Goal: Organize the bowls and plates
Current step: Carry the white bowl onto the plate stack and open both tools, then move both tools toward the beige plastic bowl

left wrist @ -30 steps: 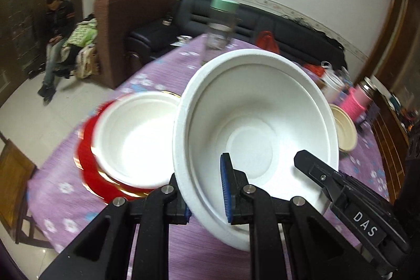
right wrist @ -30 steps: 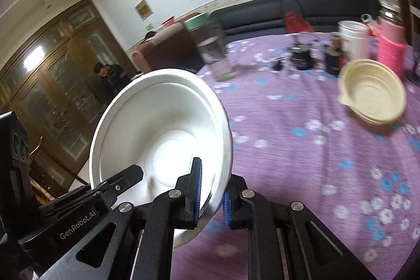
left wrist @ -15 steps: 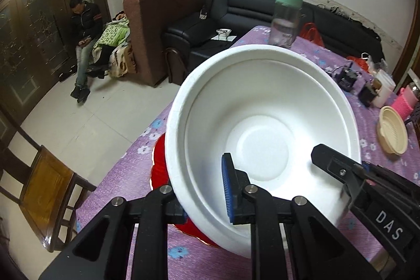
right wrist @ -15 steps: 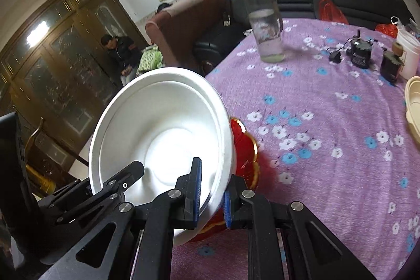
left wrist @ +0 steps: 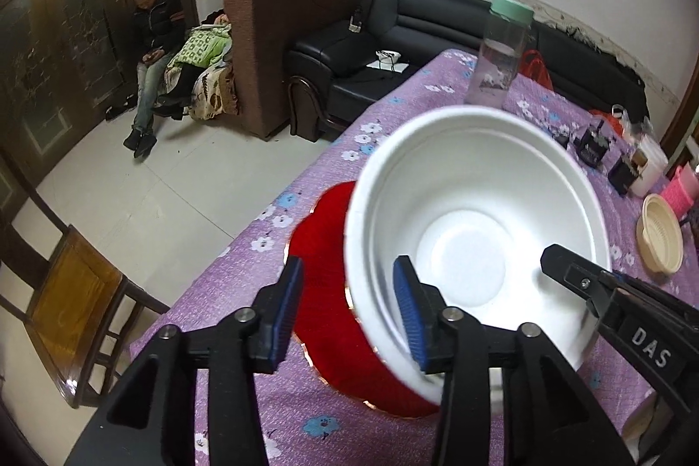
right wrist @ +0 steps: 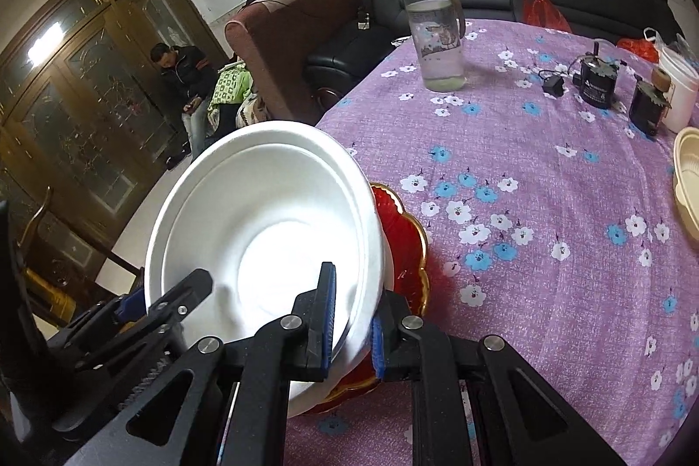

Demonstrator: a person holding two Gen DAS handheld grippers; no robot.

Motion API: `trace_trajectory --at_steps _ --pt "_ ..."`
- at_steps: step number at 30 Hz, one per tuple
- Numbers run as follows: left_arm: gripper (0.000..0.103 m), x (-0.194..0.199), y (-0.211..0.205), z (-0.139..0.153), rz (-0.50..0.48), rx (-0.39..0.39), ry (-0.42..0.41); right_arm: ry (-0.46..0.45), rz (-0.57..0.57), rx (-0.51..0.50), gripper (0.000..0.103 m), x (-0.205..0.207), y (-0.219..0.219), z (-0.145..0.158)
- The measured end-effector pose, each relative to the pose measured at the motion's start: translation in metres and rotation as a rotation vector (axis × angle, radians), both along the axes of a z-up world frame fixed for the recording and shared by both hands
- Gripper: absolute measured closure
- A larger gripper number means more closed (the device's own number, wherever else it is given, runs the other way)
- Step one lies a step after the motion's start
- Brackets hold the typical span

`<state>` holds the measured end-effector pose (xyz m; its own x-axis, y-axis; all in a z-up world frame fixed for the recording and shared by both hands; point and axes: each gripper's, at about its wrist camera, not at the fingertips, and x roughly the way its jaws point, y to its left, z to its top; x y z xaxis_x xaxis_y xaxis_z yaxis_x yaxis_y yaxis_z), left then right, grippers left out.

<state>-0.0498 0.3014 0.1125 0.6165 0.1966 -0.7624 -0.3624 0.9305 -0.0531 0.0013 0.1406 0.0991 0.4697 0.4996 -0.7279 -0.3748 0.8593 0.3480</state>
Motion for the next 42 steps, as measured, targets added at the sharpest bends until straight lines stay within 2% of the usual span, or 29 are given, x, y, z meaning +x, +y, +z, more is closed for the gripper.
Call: trace_trajectory --at_steps 4,6,8,10,11,15,18,23,26,34,42 --pt "0.052 -0.016 0.012 0.006 0.022 -0.038 -0.041 -0.014 -0.016 -0.001 0.087 -0.001 0.001 0.002" --pt "0.049 -0.025 0.016 0.01 0.029 -0.054 -0.065 -0.016 -0.015 0.011 0.082 0.0 0.001 0.002" --pt "0.047 -0.031 0.019 0.015 0.034 -0.067 -0.092 -0.042 -0.019 0.014 0.058 -0.003 0.001 0.005" --pt "0.043 -0.038 0.021 0.019 0.036 -0.076 -0.118 -0.087 -0.031 0.005 0.045 -0.008 0.002 0.009" --pt "0.039 -0.042 0.021 0.021 0.037 -0.082 -0.133 -0.103 -0.037 -0.002 0.043 -0.009 0.002 0.01" --pt "0.035 -0.053 0.021 0.027 0.048 -0.09 -0.18 -0.152 -0.056 0.006 0.043 -0.017 -0.002 0.019" --pt "0.027 -0.06 0.015 0.032 0.063 -0.067 -0.217 -0.18 -0.081 0.025 0.043 -0.023 -0.012 0.026" --pt "0.011 -0.073 -0.003 0.041 0.098 0.03 -0.281 -0.223 -0.125 0.061 0.04 -0.042 -0.036 0.035" --pt "0.006 -0.079 -0.018 0.044 0.098 0.09 -0.304 -0.263 -0.156 0.088 0.04 -0.06 -0.052 0.04" --pt "0.004 -0.08 -0.054 0.039 0.027 0.119 -0.262 -0.35 -0.224 0.084 0.029 -0.105 -0.084 0.043" --pt "0.004 -0.082 -0.094 0.036 -0.051 0.155 -0.241 -0.334 -0.251 0.079 0.029 -0.12 -0.11 0.032"
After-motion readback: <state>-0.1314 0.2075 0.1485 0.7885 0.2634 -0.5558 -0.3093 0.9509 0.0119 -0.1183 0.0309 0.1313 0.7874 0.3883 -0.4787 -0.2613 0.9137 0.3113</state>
